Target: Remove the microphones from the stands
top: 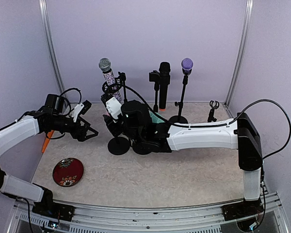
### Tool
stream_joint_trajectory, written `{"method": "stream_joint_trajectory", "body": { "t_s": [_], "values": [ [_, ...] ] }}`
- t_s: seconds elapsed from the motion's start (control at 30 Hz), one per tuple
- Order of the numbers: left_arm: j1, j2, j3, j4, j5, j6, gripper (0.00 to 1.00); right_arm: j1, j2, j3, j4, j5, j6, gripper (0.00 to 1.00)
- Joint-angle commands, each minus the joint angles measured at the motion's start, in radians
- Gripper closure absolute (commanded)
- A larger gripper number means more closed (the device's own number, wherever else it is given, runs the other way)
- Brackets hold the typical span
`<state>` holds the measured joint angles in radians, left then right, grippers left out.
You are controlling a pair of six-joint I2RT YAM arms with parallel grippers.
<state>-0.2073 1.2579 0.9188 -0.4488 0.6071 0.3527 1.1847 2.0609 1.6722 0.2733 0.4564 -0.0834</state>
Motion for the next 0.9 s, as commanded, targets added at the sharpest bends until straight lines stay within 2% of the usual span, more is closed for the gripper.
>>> {"method": "stream_joint_trajectory", "body": {
  "t_s": [0.0, 0.17, 0.47, 0.57, 0.77, 0.8, 0.87],
  "values": [
    [-0.069, 0.069, -0.004, 0.113, 0.016, -0.062, 0.17, 0.028, -0.008, 0.007, 0.07, -0.036, 0.108, 0.92],
    [-0.078, 0.149, 0.048, 0.12, -0.019, -0.081, 0.26, 0.044, -0.002, 0.011, 0.118, -0.049, 0.209, 1.0],
    [-0.076, 0.136, 0.017, 0.176, -0.029, -0.102, 0.38, 0.094, 0.032, 0.035, 0.197, -0.031, 0.205, 1.0],
    [-0.073, 0.12, -0.006, 0.192, -0.037, -0.095, 0.45, 0.102, 0.045, 0.042, 0.2, -0.021, 0.21, 1.0],
    [-0.039, 0.088, -0.058, 0.233, -0.059, -0.083, 0.88, 0.104, 0.019, -0.021, 0.241, 0.007, 0.203, 1.0],
    [-0.037, 0.085, -0.061, 0.24, -0.061, -0.084, 0.94, 0.104, 0.011, -0.035, 0.251, 0.01, 0.198, 1.0],
    [-0.004, 0.083, -0.065, 0.245, -0.061, -0.085, 0.98, 0.105, -0.006, -0.061, 0.273, 0.015, 0.19, 1.0]
  ]
}}
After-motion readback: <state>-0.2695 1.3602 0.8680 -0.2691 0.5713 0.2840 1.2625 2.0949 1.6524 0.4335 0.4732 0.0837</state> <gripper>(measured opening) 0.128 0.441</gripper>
